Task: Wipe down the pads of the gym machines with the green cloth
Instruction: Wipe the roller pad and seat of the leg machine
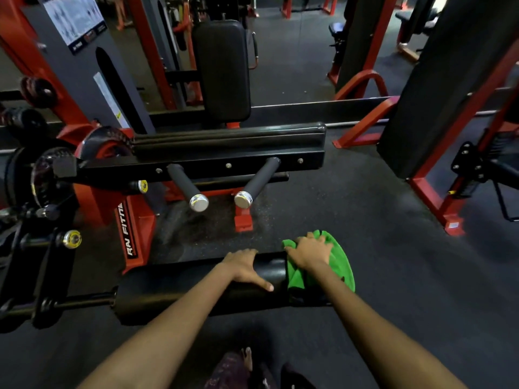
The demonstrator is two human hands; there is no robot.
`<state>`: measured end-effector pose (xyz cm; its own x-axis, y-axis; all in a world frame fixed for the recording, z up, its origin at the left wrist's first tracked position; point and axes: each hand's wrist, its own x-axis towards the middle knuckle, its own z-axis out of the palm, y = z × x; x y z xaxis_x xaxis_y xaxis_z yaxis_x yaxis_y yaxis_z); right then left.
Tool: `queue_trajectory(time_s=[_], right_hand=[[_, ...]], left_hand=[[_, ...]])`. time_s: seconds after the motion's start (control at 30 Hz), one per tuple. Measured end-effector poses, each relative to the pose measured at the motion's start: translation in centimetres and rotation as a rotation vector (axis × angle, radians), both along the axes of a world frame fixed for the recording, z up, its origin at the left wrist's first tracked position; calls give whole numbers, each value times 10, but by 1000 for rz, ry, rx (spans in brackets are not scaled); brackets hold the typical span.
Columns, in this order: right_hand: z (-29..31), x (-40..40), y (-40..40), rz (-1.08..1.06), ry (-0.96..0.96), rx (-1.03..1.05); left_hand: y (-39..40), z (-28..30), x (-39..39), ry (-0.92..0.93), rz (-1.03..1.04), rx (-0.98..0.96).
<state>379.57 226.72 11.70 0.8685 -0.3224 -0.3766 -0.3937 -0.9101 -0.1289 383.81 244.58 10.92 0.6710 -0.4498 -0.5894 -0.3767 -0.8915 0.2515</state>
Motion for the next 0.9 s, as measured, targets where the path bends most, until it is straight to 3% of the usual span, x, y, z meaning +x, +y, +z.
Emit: queue_trajectory(time_s=[0.17,0.3,0.43,0.53,0.63,0.73,0.9], right_hand=[[-14,-37,17,330,-154,28],[-20,-46,-17,234,-228,-23],[-3,-2,-7,37,-39,38],[-3,9,27,115,-5,68],[-14,-23,39,280,-182,30],[-25,-50,5,339,-364,-6],[-21,-37,-10,166,-320,-96]], left_hand=[[5,-10,-26,-228,-41,-4],[5,-17,-58,-396,-18,21],[4,-16,-60,-369,-5,44],[4,-12,-57,-362,-34,30],[6,-6,-38,-351,-84,-27],[8,4,-11,-208,-67,-53],[10,7,1,30,-16,-91]])
